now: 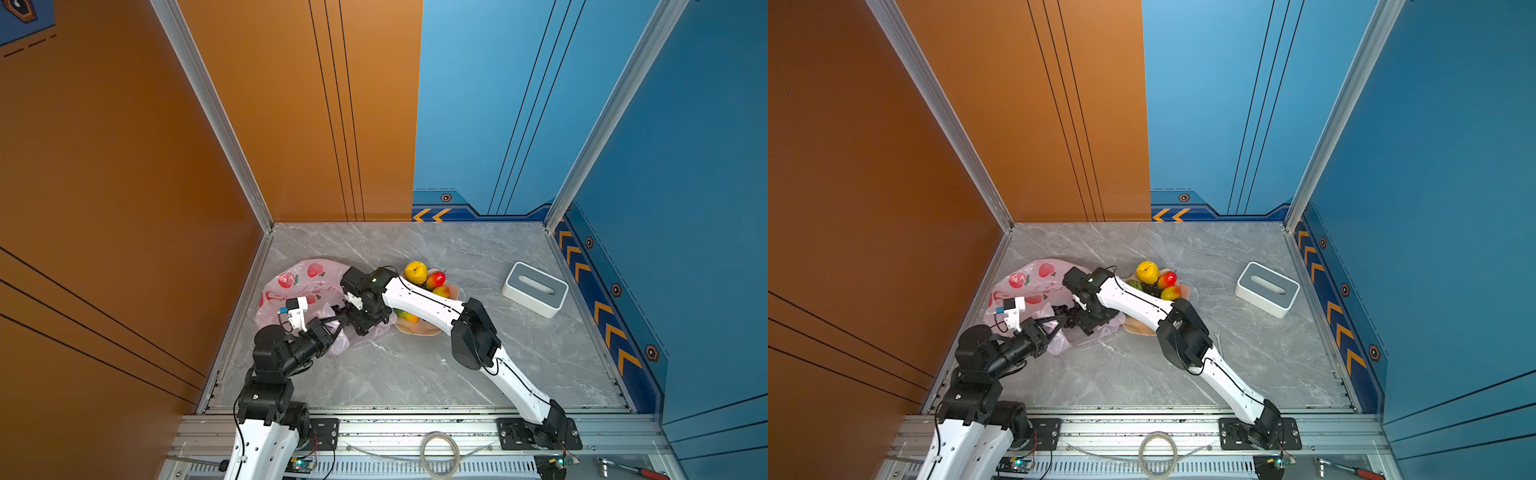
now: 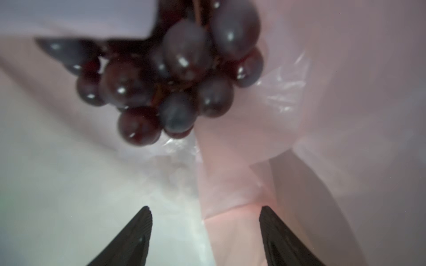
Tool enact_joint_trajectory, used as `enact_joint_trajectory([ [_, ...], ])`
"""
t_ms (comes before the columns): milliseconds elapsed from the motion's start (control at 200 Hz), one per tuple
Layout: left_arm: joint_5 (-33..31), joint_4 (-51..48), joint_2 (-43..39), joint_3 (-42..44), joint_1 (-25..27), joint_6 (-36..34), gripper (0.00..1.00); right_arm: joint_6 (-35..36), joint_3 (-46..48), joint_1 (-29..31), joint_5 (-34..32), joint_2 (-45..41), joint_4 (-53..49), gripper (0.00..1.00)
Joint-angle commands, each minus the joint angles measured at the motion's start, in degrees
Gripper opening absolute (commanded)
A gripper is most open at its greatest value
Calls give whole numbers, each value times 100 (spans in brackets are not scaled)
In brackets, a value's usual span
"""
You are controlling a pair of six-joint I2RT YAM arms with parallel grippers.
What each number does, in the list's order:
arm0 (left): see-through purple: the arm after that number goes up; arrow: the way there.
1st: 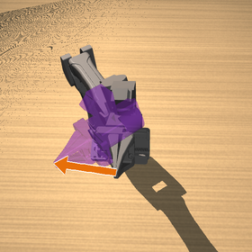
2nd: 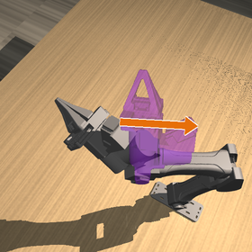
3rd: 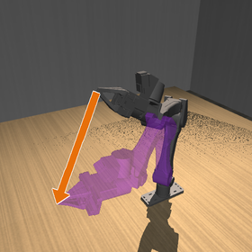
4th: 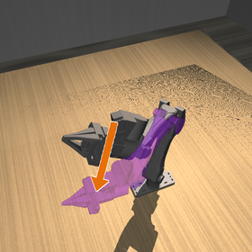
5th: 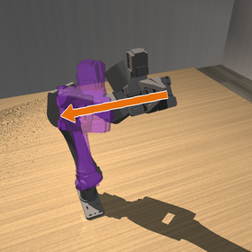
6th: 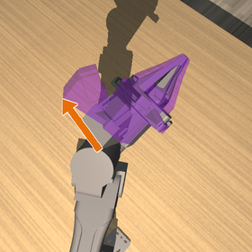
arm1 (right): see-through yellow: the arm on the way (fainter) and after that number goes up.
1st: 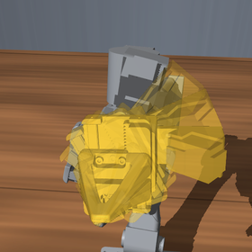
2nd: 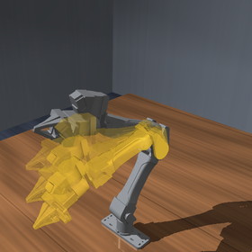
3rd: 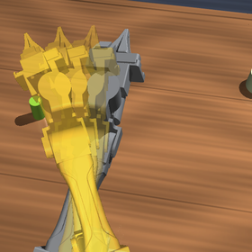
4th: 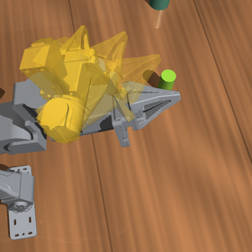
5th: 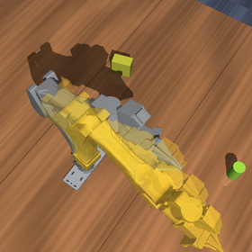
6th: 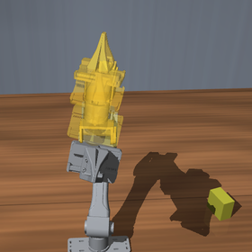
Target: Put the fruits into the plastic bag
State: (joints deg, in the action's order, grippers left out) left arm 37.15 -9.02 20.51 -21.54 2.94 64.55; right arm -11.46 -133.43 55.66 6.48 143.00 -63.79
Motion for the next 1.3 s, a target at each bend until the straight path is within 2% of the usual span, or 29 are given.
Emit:
enact_joint_trajectory([
  [0, 38, -96, -107, 88, -65, -66, 0, 99, -251, -36, -169, 171, -134, 69],
  [80, 47, -99, -104, 98, -61, -66, 0, 95, -298, -36, -158, 264, -91, 68],
  [195, 48, -109, -111, 106, -65, -75, 0, 33, -330, -47, -175, 358, -51, 56],
  [441, 56, -127, -242, 207, -65, -66, 0, -37, -324, -47, -446, 162, 60, 0],
  [801, -36, -1075, -512, 111, -92, -480, 0, -224, -278, -88, -826, -800, 465, 0],
  [1146, -163, -1445, -535, 26, -100, -760, 0, -568, -141, -412, -301, -1366, 881, 0],
  [1262, -155, -1449, -525, -5, -101, -771, 0, -425, -38, -458, 207, -1452, 839, 0],
  [1292, -155, -1454, -515, -13, -100, -777, 0, -288, -94, -443, 375, -1406, 675, 11],
])
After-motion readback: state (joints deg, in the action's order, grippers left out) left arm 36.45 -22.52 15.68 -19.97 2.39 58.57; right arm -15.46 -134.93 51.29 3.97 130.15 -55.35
